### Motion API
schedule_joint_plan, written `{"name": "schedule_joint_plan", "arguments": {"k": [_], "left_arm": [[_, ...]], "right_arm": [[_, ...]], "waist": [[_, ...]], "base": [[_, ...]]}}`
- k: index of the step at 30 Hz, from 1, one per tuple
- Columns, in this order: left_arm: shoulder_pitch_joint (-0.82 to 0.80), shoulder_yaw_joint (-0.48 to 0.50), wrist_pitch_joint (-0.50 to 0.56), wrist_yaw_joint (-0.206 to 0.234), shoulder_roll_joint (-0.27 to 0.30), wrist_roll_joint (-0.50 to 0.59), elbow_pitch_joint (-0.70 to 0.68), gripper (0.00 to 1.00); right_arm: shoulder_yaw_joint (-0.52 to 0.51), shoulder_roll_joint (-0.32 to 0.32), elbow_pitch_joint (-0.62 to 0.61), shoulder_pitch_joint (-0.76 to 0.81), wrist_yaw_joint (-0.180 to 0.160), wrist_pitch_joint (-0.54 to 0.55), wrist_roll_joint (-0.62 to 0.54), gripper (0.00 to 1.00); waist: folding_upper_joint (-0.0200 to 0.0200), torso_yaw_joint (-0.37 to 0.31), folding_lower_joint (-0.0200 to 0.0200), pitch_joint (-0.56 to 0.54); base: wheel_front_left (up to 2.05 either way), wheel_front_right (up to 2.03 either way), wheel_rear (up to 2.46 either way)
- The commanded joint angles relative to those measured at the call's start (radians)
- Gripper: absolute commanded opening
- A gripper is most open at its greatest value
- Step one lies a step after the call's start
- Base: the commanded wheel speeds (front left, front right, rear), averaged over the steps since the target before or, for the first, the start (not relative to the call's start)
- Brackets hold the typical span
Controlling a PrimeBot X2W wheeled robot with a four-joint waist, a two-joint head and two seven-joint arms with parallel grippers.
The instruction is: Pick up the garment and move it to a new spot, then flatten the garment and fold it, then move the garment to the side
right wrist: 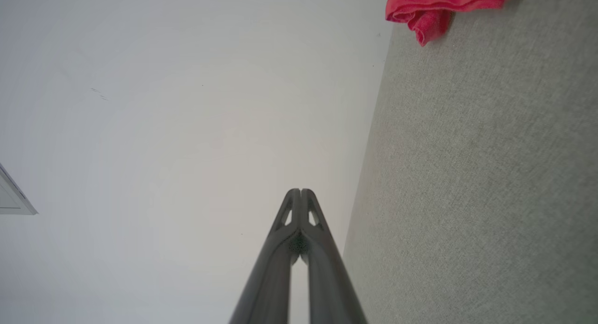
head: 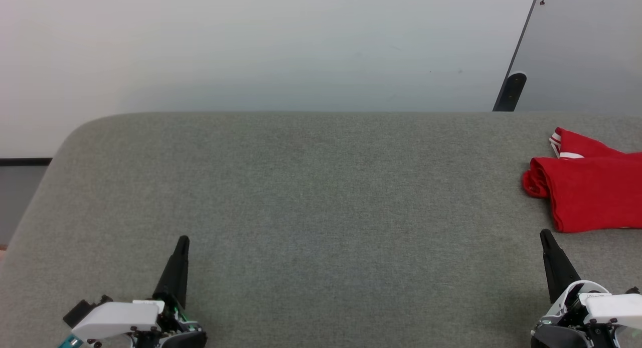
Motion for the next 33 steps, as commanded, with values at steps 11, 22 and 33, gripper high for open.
{"name": "schedule_joint_plan", "arguments": {"k": [11, 22, 33], "left_arm": [[-0.01, 0.002, 0.003, -0.005, -0.001, -0.003, 0.001, 0.0], [-0.01, 0.002, 0.003, -0.005, -0.001, -0.003, 0.001, 0.0], [-0.01, 0.002, 0.003, -0.005, -0.001, -0.003, 0.0, 0.0]], "right_arm": [[-0.001, 0.003, -0.002, -0.003, -0.001, 0.001, 0.004, 0.0], [-0.001, 0.003, -0.002, -0.003, -0.001, 0.001, 0.004, 0.0], [0.0, 0.003, -0.002, -0.003, -0.001, 0.001, 0.004, 0.0]], "waist": [[0.0, 0.0, 0.0, 0.0], [0.0, 0.0, 0.0, 0.0], [0.0, 0.0, 0.0, 0.0]], "base": [[0.0, 0.0, 0.0], [0.0, 0.0, 0.0], [0.0, 0.0, 0.0]]}}
